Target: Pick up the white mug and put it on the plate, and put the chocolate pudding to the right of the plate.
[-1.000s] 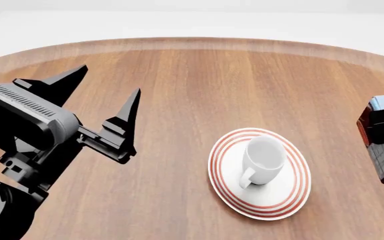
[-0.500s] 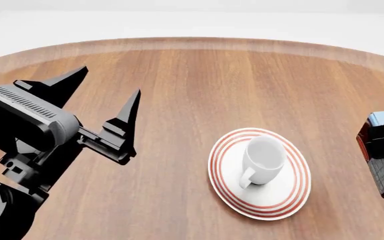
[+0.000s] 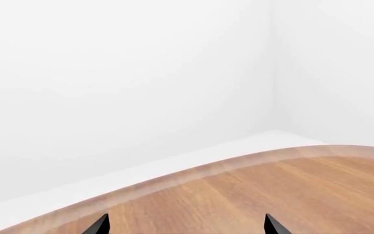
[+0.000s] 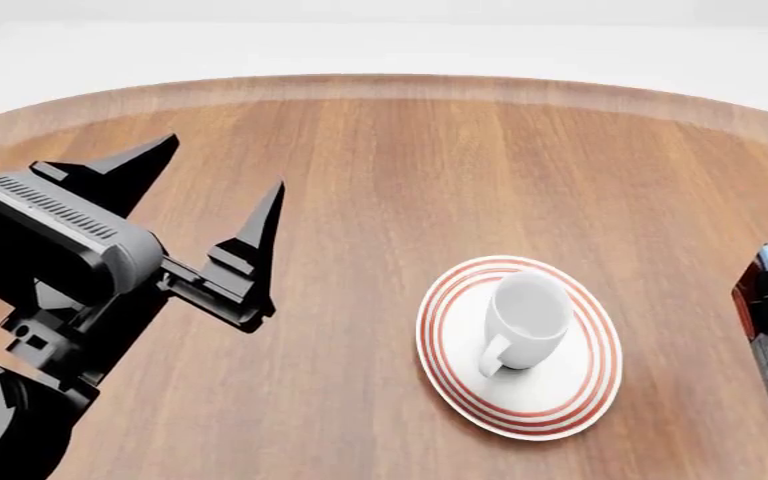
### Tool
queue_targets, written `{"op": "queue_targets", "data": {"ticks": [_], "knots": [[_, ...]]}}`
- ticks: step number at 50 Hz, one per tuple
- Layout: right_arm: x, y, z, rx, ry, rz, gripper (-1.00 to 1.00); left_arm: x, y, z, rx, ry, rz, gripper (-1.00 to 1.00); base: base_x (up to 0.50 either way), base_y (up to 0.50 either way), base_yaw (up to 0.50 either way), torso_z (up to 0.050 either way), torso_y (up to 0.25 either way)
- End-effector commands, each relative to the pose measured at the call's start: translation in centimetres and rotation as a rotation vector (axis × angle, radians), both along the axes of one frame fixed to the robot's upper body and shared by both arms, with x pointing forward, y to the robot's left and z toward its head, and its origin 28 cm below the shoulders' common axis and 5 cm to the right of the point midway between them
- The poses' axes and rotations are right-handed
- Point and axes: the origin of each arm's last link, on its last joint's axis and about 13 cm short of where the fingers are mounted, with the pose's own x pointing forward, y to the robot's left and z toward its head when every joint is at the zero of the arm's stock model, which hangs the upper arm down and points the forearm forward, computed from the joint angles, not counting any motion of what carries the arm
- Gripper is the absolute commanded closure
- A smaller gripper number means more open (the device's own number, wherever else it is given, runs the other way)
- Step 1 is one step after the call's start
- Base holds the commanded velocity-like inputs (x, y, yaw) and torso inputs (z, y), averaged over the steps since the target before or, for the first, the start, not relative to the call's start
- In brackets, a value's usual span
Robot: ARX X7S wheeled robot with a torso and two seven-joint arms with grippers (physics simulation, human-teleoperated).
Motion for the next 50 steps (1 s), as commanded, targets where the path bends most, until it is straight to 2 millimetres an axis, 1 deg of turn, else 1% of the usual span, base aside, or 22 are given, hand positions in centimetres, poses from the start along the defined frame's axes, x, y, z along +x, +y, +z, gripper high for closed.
{"op": "queue_targets", "data": {"ticks": [1,9,30,44,50], "knots": [[0.0,-0.3,-0.5,0.016,-0.024,0.015,1.0,0.1,-0.4,0.4,-0.008,-0.03,-0.037,-1.0,0.0,0.0,0.0,0.0,0.0],[-0.1,-0.5,-1.3,0.032,-0.029,0.009,1.0,0.1,-0.5,0.5,-0.006,-0.032,-0.038,-1.0,0.0,0.0,0.0,0.0,0.0],[-0.4,-1.0,-2.1,0.044,-0.035,-0.017,1.0,0.1,-0.5,0.4,-0.003,-0.03,-0.036,-1.0,0.0,0.0,0.0,0.0,0.001],[-0.1,-1.1,-2.8,0.053,-0.036,-0.021,1.0,0.1,-0.6,0.3,0.002,-0.025,-0.034,-1.0,0.0,0.0,0.0,0.0,0.0],[0.3,-1.1,-3.7,0.064,-0.036,-0.021,1.0,0.1,-0.7,0.2,0.007,-0.022,-0.035,-1.0,0.0,0.0,0.0,0.0,0.0]]}}
